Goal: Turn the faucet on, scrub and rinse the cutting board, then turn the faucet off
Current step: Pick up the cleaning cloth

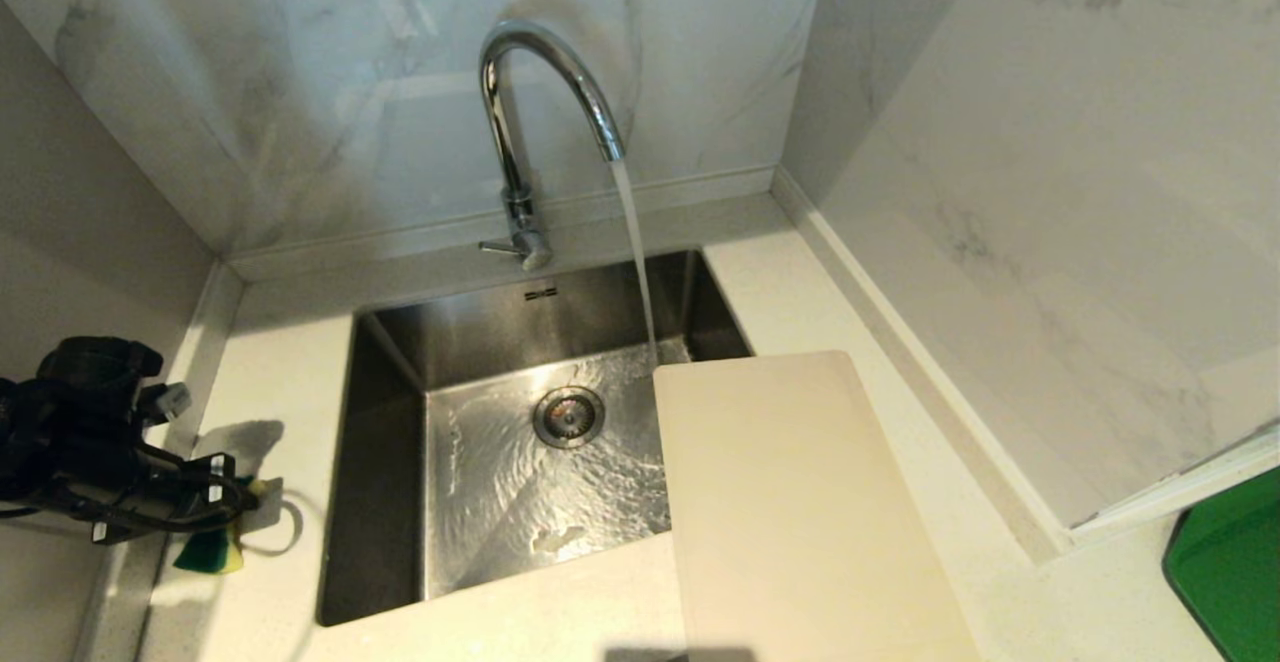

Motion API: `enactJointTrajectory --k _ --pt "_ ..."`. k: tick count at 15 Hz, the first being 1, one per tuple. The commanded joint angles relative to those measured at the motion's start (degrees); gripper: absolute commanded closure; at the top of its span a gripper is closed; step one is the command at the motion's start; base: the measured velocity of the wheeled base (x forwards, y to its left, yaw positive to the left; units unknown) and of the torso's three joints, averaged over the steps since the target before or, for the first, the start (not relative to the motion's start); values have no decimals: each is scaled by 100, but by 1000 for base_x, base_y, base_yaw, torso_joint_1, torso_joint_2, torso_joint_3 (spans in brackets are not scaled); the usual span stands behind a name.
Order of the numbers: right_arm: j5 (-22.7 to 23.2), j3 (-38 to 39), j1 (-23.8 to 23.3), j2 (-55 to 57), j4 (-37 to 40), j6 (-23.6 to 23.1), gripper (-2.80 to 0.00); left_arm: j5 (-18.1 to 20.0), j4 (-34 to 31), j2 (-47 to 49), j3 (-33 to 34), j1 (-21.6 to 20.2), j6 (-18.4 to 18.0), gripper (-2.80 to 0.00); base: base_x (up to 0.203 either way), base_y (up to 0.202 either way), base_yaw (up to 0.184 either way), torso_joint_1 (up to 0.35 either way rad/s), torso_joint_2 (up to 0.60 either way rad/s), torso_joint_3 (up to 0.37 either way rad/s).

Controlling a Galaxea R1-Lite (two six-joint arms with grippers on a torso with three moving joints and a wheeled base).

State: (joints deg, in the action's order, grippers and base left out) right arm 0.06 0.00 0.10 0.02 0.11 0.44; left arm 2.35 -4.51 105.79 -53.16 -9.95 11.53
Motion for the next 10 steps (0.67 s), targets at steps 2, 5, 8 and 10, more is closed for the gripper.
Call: enactJointTrajectory --k 2,5,8,10 --pt "2 0 7 -2 -2 0 0 266 -6 35 -107 2 306 0 0 0 0 0 0 0" --pt "2 0 -1 -2 -2 0 0 266 -36 -77 -130 17 421 0 0 0 0 0 0 0" --pt "2 0 -1 -2 -2 0 0 268 -267 -393 -263 28 530 0 0 0 0 0 0 0" --pt "2 0 -1 -2 7 0 0 306 -472 -707 -378 43 539 0 0 0 0 0 0 0"
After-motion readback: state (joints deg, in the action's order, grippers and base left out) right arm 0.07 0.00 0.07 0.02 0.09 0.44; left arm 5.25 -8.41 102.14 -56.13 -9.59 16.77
